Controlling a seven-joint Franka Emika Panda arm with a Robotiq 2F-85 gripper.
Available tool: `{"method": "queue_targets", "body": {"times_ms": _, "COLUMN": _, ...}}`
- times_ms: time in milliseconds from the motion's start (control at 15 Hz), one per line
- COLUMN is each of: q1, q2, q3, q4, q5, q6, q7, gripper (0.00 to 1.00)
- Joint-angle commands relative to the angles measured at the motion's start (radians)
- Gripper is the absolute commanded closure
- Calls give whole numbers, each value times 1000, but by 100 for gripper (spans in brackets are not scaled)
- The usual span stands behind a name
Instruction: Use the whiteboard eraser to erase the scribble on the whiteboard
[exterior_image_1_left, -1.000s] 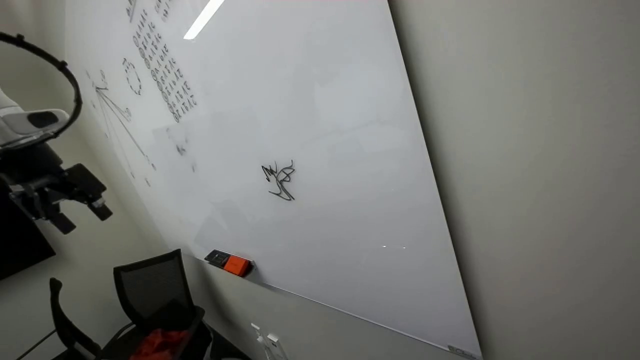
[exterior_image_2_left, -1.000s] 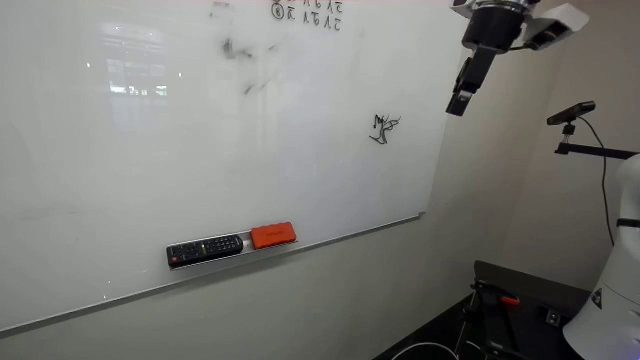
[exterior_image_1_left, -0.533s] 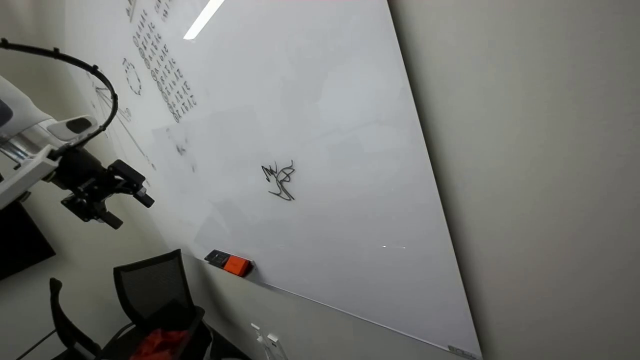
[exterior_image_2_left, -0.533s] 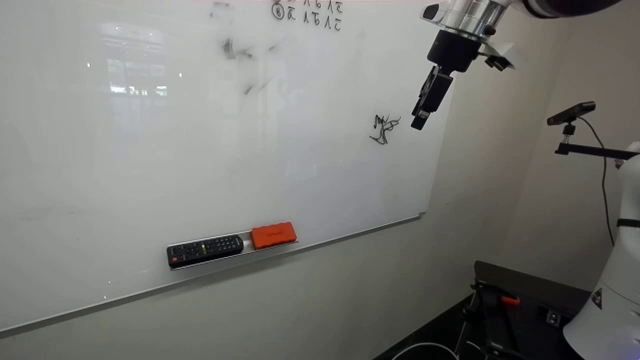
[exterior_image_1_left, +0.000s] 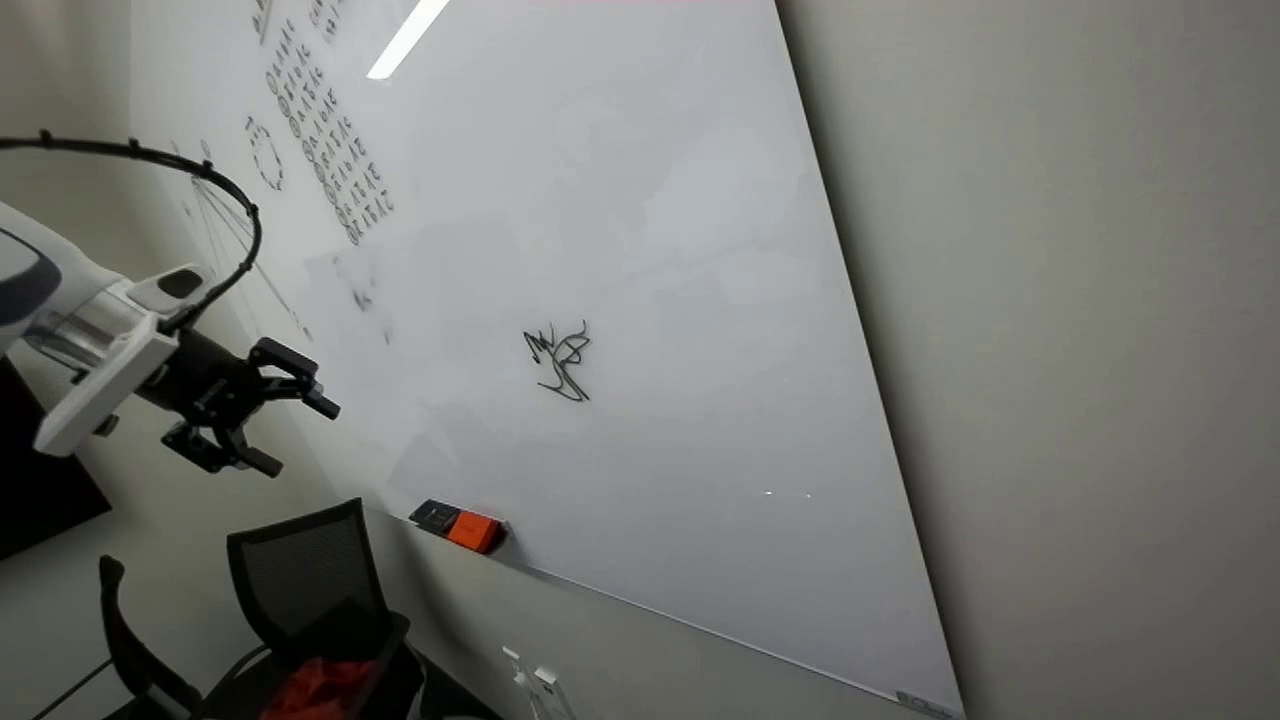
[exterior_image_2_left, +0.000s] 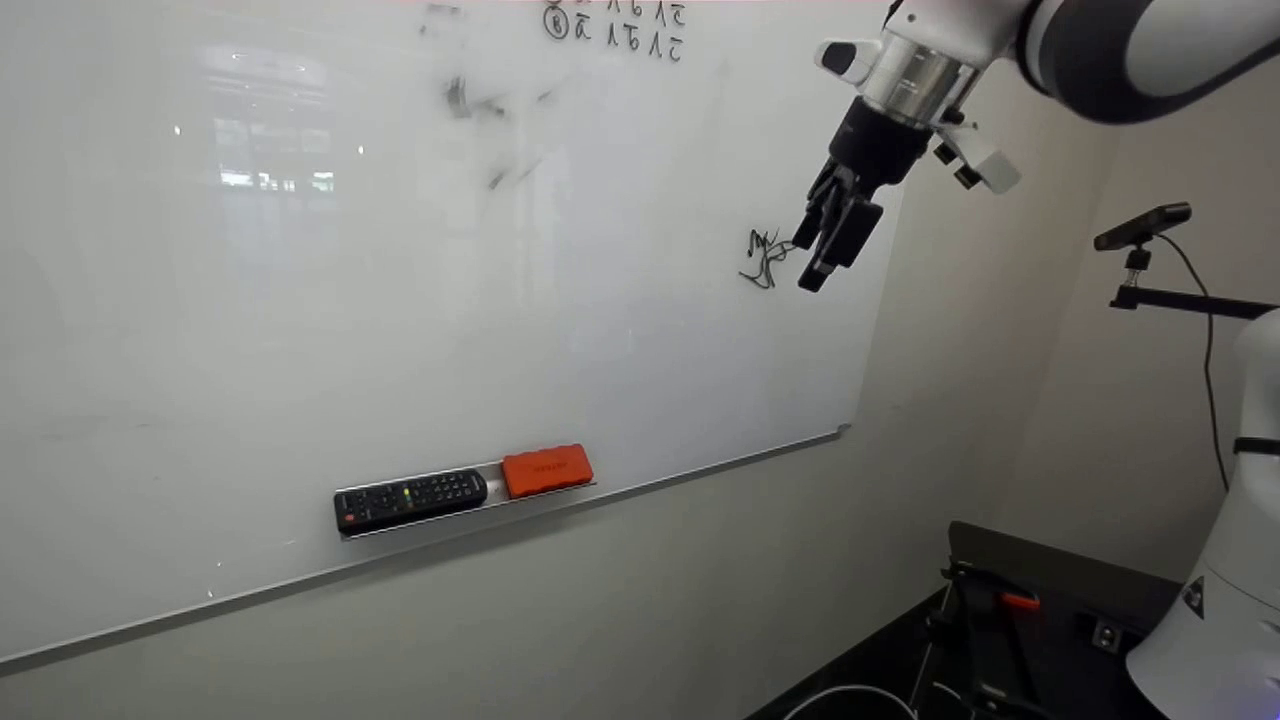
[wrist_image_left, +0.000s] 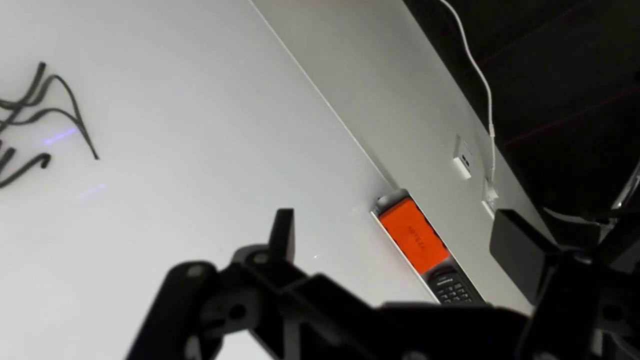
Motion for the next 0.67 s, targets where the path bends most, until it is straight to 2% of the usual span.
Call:
{"method": "queue_targets", "body": {"times_ms": 0, "q1": -30, "q2": 157, "q3": 14, "q4": -25, "q5": -167, "q6": 199, "q7": -34, "gripper": 0}}
{"method": "queue_targets", "body": {"times_ms": 200, "q1": -56, "q2": 288, "q3": 21, "q4": -11, "q5": -339, "q6": 344, "q7": -30, "gripper": 0}}
{"method": "queue_targets", "body": {"times_ms": 400, "q1": -88, "q2": 405, "q3": 30, "q4": 25, "q5": -568, "q6": 455, "q7": 14, "gripper": 0}}
{"method": "queue_targets", "body": {"times_ms": 600, "q1": -102, "q2": 499, "q3": 28, "q4": 82, "q5": -767, "q6": 488, "q7": 76, "gripper": 0}}
